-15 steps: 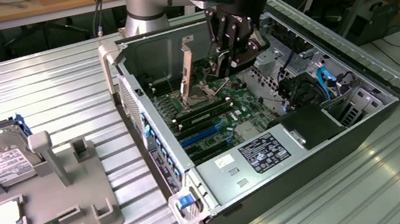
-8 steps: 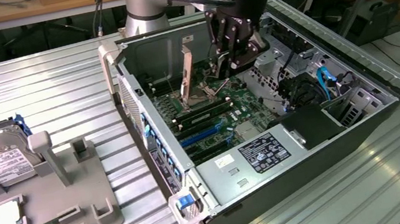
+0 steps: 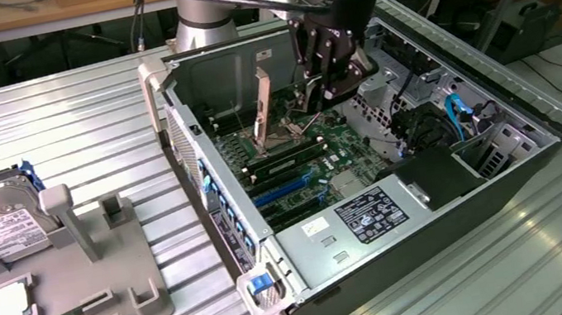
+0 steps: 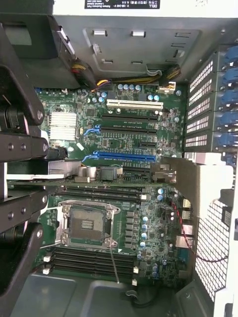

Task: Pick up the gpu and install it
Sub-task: 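Insert the gpu into the slot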

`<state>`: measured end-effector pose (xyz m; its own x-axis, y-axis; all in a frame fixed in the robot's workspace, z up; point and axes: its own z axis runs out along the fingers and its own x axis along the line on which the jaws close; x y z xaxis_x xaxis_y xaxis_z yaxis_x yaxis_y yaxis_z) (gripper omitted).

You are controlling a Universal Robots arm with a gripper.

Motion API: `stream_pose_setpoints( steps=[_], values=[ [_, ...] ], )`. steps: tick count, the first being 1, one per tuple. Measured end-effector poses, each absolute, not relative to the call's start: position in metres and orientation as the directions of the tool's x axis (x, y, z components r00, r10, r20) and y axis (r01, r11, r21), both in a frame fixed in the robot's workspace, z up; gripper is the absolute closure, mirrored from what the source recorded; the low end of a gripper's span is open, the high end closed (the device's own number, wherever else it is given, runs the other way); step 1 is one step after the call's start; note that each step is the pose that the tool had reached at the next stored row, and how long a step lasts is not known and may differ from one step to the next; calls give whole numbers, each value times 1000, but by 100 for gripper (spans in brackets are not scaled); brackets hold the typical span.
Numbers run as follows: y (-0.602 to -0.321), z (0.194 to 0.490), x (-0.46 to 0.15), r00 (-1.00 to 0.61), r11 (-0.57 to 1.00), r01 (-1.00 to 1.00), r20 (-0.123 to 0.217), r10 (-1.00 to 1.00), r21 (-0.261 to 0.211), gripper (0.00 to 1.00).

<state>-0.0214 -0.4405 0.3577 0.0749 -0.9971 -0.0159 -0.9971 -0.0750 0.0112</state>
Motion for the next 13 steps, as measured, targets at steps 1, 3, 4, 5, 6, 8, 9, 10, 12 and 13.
stream_pose_setpoints(
  steps=[1,3,4,5,6,8,9,10,12,13],
  values=[
    [-440,357,-21,75,-75,-997,-16,-997,11,72],
    [-441,357,-21,76,-76,-997,-16,-997,11,72],
    [-441,356,-21,76,-76,-997,-16,-997,11,72],
    [-441,356,-21,77,-77,-997,-16,-997,11,72],
    [-441,356,-21,77,-77,-997,-16,-997,11,72],
    [-441,355,-21,77,-78,-997,-16,-997,11,72],
    [-441,355,-21,78,-78,-997,-16,-997,11,72],
    [-441,354,-21,78,-78,-997,-16,-997,11,72],
    [-441,354,-21,79,-79,-997,-16,-997,11,72],
    [-441,353,-21,79,-79,-997,-16,-997,11,72]
  ],
)
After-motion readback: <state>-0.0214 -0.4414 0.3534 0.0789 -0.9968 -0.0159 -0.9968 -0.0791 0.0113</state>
